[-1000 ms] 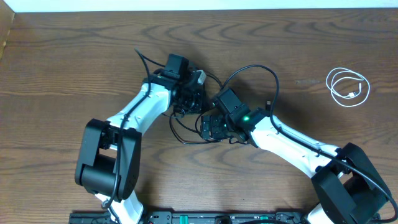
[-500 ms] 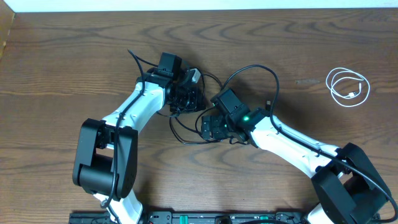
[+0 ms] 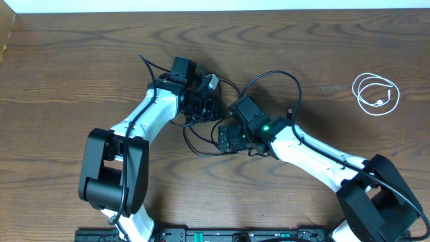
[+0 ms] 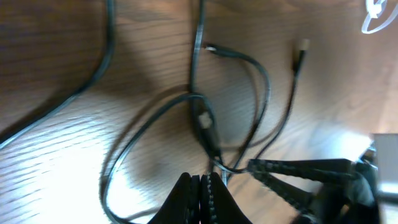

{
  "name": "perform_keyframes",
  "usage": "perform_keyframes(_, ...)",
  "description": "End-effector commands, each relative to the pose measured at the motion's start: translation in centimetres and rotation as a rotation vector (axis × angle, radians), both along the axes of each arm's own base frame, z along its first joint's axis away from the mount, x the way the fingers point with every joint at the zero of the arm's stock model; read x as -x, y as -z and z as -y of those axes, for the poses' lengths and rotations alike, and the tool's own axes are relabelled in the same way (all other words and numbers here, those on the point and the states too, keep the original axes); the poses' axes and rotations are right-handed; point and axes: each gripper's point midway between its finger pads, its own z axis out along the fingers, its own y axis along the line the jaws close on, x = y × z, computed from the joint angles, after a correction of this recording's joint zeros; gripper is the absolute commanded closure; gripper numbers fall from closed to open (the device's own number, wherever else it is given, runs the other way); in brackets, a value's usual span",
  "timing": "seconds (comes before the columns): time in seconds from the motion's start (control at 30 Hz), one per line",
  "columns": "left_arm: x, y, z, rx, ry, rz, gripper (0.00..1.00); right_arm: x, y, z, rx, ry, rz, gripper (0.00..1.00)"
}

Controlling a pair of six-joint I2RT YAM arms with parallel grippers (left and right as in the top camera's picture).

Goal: Untangle cables

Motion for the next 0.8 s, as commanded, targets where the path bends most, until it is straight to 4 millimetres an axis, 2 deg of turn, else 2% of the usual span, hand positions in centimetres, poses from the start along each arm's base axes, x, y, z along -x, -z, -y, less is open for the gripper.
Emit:
perform_keyframes(0.0,0.46,-0.57,0.97,0.080,0.038,-0.014,0.93,-0.13,0.37,0.44,0.026,0.021,0.012,0.01)
perform_keyframes(0.1,0.56,-1.06,1.42,0.118,0.050,-0.015,0.92,-0.32,0.36,0.57,0.034,0.027,0.021,0.01)
perform_keyframes(0.77,0.03,-1.14,1.10,0.120,0.042,0.003,0.92,-0.30,0.38,0.60,0.035,0.027,0.020,0.01)
